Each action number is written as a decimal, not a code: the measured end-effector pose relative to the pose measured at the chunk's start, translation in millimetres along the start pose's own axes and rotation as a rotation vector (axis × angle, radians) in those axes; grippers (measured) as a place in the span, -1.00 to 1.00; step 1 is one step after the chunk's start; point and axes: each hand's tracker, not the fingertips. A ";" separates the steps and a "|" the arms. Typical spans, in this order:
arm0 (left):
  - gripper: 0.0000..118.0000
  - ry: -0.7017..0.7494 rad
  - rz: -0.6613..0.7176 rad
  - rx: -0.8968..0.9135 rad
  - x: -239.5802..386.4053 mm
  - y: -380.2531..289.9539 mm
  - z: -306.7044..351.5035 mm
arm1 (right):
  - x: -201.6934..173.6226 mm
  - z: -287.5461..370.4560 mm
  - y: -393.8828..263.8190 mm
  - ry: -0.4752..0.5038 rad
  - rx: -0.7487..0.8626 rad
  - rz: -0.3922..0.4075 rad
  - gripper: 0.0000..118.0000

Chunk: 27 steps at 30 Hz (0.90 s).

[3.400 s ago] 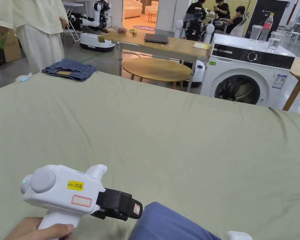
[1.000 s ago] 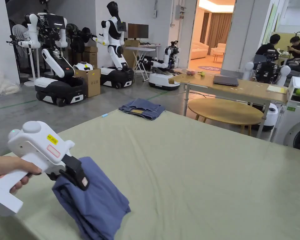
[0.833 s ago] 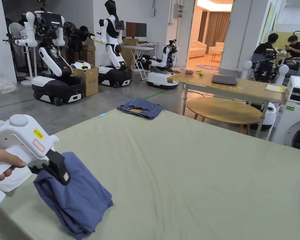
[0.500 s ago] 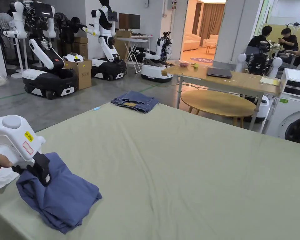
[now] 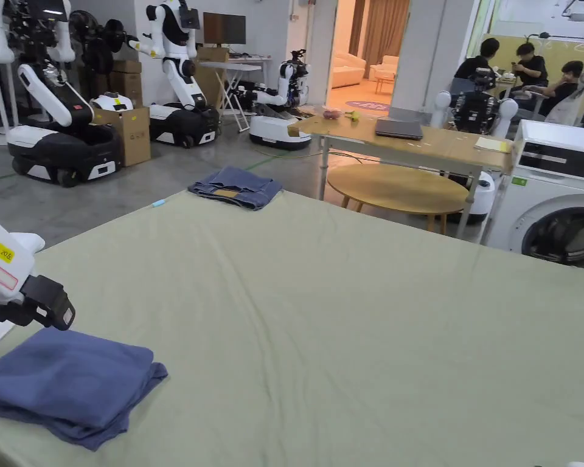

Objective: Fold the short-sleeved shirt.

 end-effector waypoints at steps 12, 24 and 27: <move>-0.22 -0.180 -0.221 0.472 220.0 -94.8 -39.7 | 35.6 4.2 3.7 -0.060 0.021 -0.089 -1.00; -0.96 -0.129 -0.229 0.742 367.9 -142.9 -46.7 | 67.2 14.3 24.2 -0.131 0.136 -0.164 -1.00; -1.00 -0.122 -0.222 0.784 383.1 -148.4 -46.1 | 68.7 13.8 24.8 -0.139 0.156 -0.168 -1.00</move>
